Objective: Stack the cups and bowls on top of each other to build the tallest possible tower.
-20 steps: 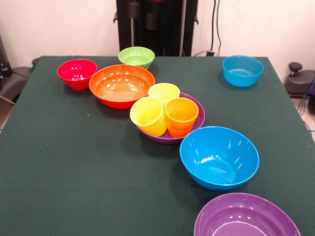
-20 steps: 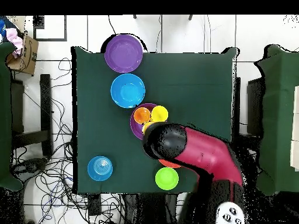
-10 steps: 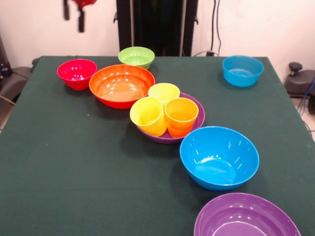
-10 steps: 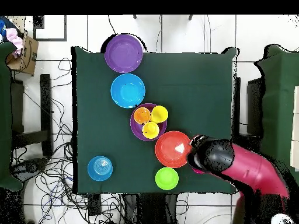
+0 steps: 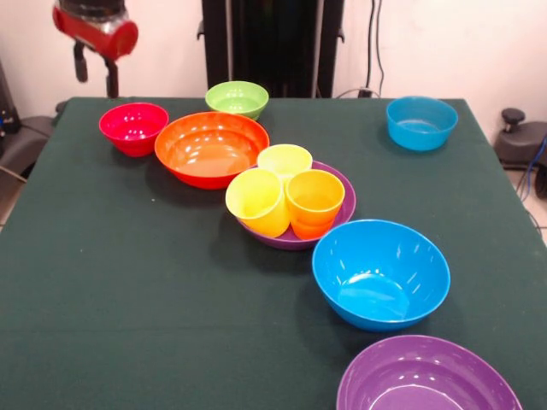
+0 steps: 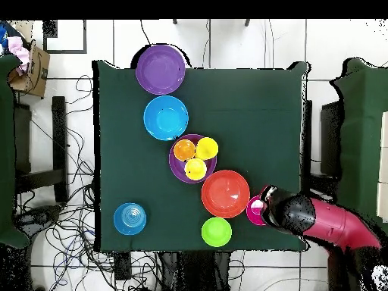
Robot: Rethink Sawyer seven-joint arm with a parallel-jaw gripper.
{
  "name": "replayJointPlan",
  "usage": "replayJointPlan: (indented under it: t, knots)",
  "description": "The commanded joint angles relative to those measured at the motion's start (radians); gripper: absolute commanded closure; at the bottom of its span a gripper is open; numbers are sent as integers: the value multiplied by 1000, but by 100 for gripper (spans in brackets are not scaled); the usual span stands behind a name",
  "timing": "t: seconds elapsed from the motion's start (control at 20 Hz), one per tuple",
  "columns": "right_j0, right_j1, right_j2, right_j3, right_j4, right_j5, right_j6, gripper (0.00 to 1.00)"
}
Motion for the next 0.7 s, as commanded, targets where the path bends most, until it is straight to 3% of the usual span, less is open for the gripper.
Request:
replayJointPlan:
  t: [0.05,0.4,0.7]
  knots:
    - [8,145,199,93,-139,-108,-171,0]
    - [69,172,159,126,-164,-203,-16,0]
    - [87,157,137,152,-167,-216,-3,0]
